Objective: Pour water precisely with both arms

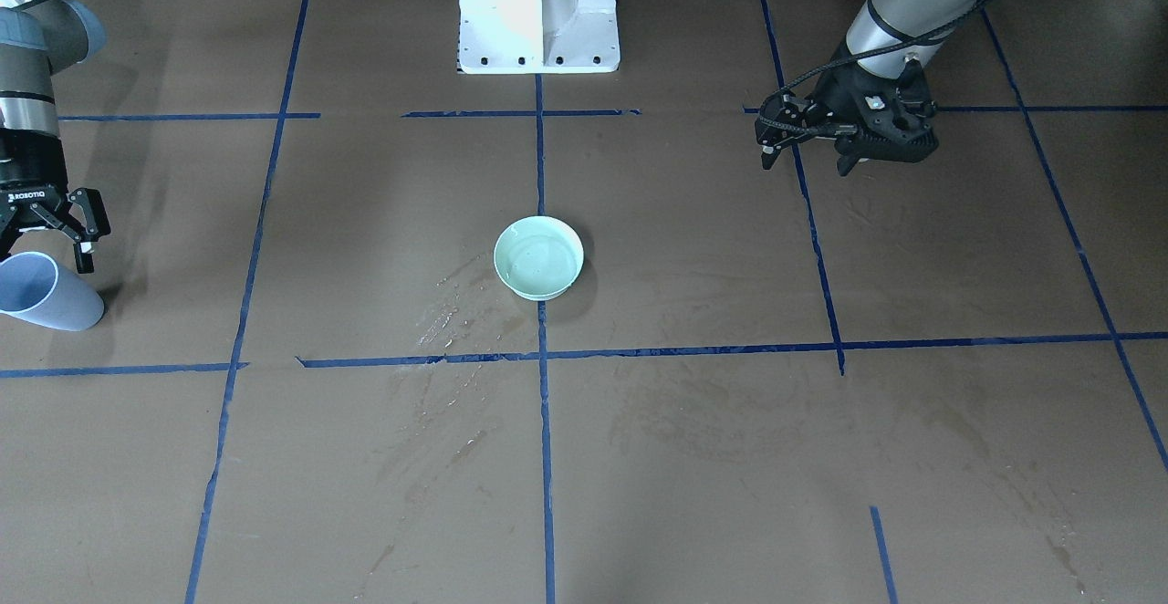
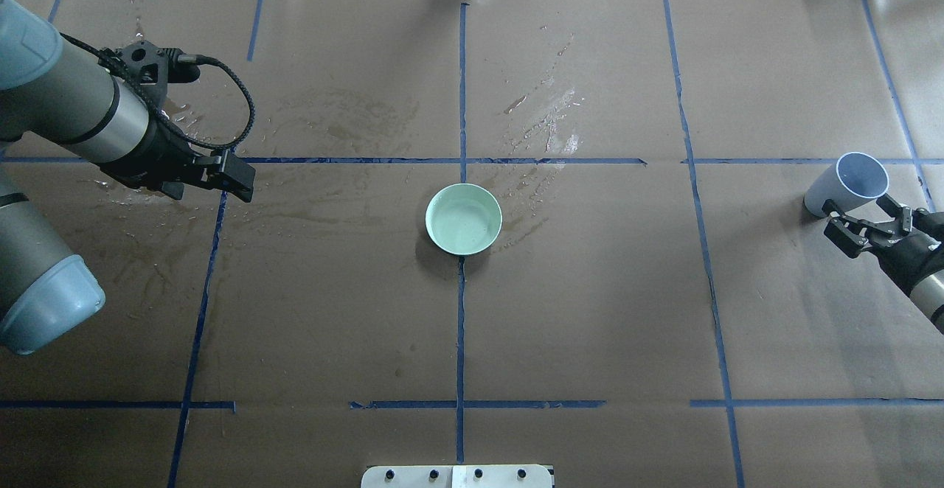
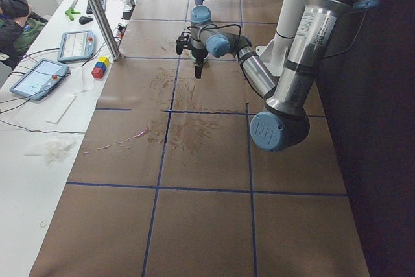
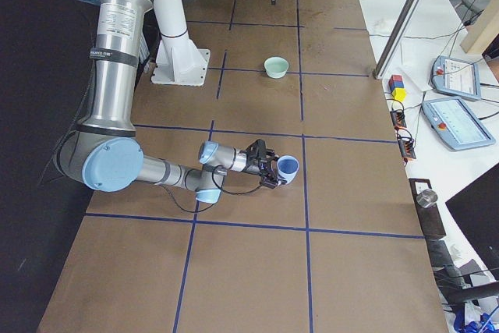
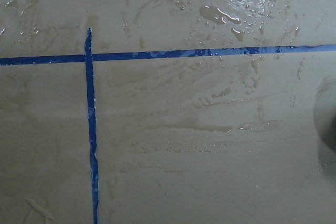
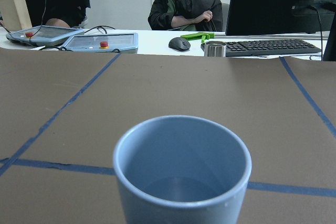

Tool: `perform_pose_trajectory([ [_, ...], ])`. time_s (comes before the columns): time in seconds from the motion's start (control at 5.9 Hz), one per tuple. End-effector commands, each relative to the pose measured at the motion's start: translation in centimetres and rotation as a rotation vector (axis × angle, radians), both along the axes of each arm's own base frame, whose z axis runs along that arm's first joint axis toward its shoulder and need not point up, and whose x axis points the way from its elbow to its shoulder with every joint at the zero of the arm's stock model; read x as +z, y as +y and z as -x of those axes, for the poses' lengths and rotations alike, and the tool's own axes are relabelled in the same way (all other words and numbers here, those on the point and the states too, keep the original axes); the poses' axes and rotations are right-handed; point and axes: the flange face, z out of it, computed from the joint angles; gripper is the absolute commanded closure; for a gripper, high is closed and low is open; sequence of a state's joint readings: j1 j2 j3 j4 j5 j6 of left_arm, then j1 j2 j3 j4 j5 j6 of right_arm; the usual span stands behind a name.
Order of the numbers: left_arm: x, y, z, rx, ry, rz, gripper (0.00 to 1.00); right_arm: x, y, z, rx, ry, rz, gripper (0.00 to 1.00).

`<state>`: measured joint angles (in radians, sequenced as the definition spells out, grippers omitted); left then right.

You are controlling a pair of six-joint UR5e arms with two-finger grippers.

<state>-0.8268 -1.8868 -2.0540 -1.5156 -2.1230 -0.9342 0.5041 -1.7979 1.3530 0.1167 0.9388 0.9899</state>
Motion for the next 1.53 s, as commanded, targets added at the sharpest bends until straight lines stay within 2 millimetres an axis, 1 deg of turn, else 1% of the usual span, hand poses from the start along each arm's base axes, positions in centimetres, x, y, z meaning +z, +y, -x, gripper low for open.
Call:
perform_pose_trajectory([
  [0.0,0.0,0.0,0.0,0.000,0.000,0.000,0.00,0.5,1.6,-0.5,-0.033,-0.018,-0.010,0.01],
  [0.34,-0.1,0.0,0.0,0.000,0.001,-0.001,0.00,2.5,4.6,-4.9,-0.062,-0.021,-0.010,0.01],
  [0.51,-0.5,0.3,0.2,-0.001,0.008,-0.008,0.00,3.7,6.1,-7.6,-0.090,-0.024,-0.002,0.01],
  [0.68,-0.7,0.5,0.3,-0.015,0.014,0.007,0.00,5.9,7.3,-9.6,-0.113,-0.018,0.002,0.01],
  [0.85,-0.9,0.6,0.4,-0.020,0.017,0.009,0.00,7.8,8.6,-10.9,-0.179,-0.039,0.009,0.01],
  [1.02,-1.0,0.6,0.4,-0.020,0.019,0.008,0.00,8.5,8.9,-11.9,-0.232,-0.059,0.034,0.01],
  [1.19,-1.0,0.6,0.4,-0.021,0.019,0.007,0.00,8.6,8.4,-13.4,-0.257,-0.082,0.063,0.01],
  [1.36,-1.0,0.6,0.3,-0.019,0.017,0.006,0.00,8.8,7.5,-17.0,-0.281,-0.068,0.094,0.01],
])
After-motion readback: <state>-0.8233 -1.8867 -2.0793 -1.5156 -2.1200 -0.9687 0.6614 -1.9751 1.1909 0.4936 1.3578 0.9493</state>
